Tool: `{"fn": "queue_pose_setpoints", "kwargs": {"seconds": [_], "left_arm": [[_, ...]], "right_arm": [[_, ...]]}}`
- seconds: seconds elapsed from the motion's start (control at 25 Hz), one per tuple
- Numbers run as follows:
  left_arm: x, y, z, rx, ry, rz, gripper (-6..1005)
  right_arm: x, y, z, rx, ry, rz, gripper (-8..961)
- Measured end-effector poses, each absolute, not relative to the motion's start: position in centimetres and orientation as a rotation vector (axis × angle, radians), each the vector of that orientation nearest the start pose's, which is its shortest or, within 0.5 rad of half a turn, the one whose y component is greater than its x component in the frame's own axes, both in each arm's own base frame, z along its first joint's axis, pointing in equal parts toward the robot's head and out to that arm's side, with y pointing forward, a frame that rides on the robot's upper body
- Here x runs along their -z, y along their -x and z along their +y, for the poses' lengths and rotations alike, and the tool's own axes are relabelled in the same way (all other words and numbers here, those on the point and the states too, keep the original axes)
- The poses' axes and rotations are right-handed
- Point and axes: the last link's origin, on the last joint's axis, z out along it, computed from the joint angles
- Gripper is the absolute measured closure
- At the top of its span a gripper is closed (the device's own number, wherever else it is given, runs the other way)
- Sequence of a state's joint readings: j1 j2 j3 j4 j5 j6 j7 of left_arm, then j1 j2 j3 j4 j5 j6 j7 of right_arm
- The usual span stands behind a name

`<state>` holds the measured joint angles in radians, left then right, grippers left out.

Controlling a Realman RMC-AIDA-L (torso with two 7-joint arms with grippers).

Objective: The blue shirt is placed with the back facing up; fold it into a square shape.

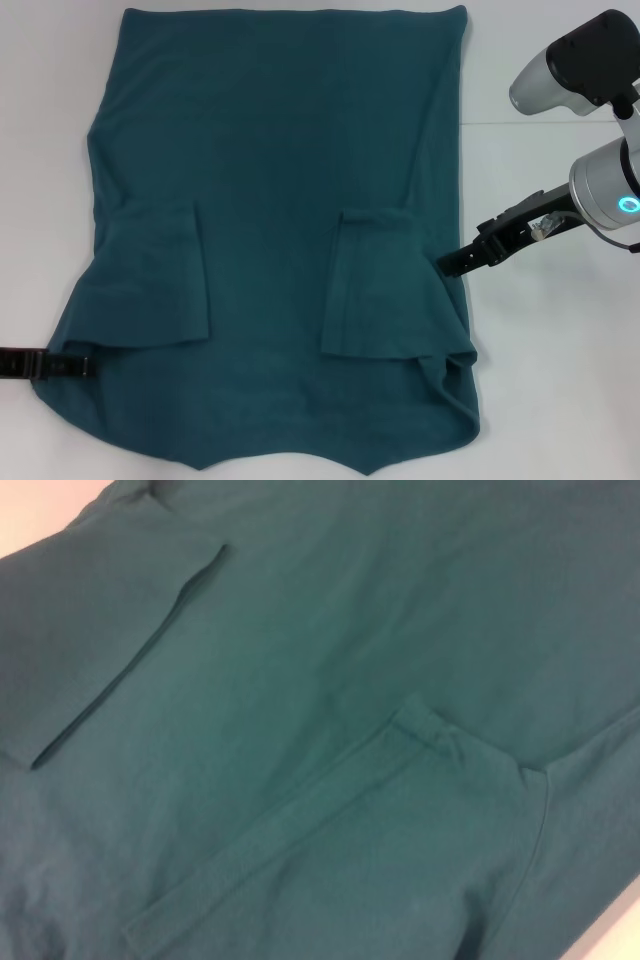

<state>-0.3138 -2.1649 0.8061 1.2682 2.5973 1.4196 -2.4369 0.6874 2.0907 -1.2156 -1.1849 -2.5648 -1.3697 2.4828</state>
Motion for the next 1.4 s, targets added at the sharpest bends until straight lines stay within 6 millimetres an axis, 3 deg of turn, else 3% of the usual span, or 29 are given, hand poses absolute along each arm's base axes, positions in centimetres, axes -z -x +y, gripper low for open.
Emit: {"fn": "queue_pose_setpoints", "kwargs": {"seconds": [0.8, 0.88, 1.4], "left_arm": [[-5.1, 32.6, 30.9, -0.072, 2.039, -1.527, 61], [-4.9, 32.5, 31.0, -0.084, 2.048, -1.522, 260], [-4.4, 31.9, 31.2, -0.092, 2.081, -1.511, 579]], "right_arm": [[-0.3, -17.8, 39.5, 0.248, 2.526, 0.933, 117], [-0.4, -17.8, 39.5, 0.248, 2.525, 0.934, 117], [-0.4, -17.8, 39.4, 0.251, 2.527, 0.941, 117]]}}
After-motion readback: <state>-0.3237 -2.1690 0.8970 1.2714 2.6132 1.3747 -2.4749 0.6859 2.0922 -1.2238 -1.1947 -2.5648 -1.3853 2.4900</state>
